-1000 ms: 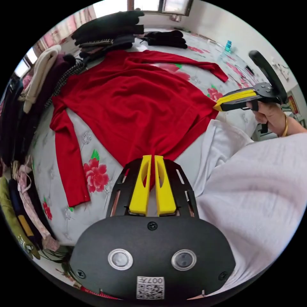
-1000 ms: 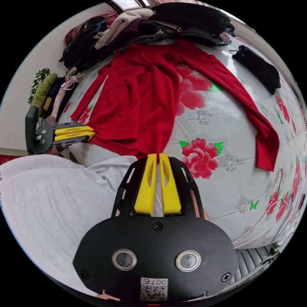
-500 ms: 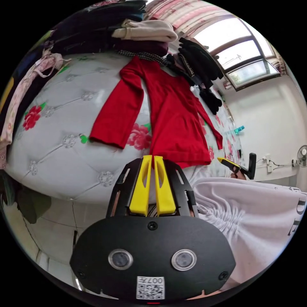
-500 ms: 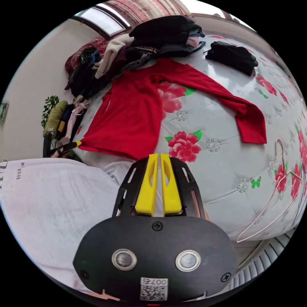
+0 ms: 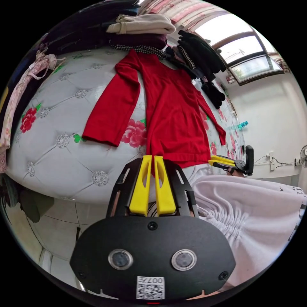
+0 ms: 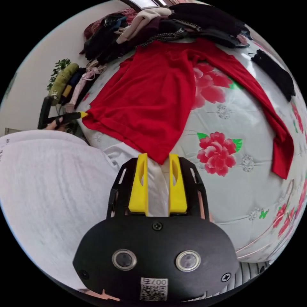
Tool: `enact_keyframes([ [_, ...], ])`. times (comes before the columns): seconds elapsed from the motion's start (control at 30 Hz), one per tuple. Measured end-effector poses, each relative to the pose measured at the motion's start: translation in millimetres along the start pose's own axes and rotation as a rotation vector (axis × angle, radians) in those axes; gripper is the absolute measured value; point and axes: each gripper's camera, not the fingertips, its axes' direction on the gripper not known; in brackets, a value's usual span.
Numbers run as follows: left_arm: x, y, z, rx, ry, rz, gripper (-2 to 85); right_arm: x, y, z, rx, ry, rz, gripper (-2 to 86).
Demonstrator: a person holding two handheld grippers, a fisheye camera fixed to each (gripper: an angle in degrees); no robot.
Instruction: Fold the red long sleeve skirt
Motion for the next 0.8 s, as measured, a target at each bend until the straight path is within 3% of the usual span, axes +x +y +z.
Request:
enact_keyframes([
  [0.2,-6.2,-1.2,-9.1,0.000,-0.011,0.001,-0.9,17.1,0.1,-29.5,0.074,-0.027,-0.012,0.3],
  [0.3,10.8,2.2,-43.2,0.044,0.041,0.077,-0.9,15.3,18.5,-91.5,0.191,-0.131,-0.069,0.0],
  [0.47,31.7,22.2,-93.0,0.061,-0.005,0.261,-0.9,18.7,60.2,-146.8,0.199,-0.155,-0.183,-0.1],
  [0.53,15.0,19.3,-78.2,0.061,0.049,0.222,-0.9,34.9,61.8,-132.7,0.176,-0.199,-0.135,-0.1],
  [0.67,-38.8,-21.8,-4.7,-0.020,0.124,-0.061,-0.9,77.3,14.1,-68.8,0.064,-0.287,0.014,-0.1],
  [0.8,-34.1,-92.5,-16.9,0.098,0.193,-0.112,-0.9,101.8,-76.4,-100.8,0.147,-0.157,0.049,-0.2],
])
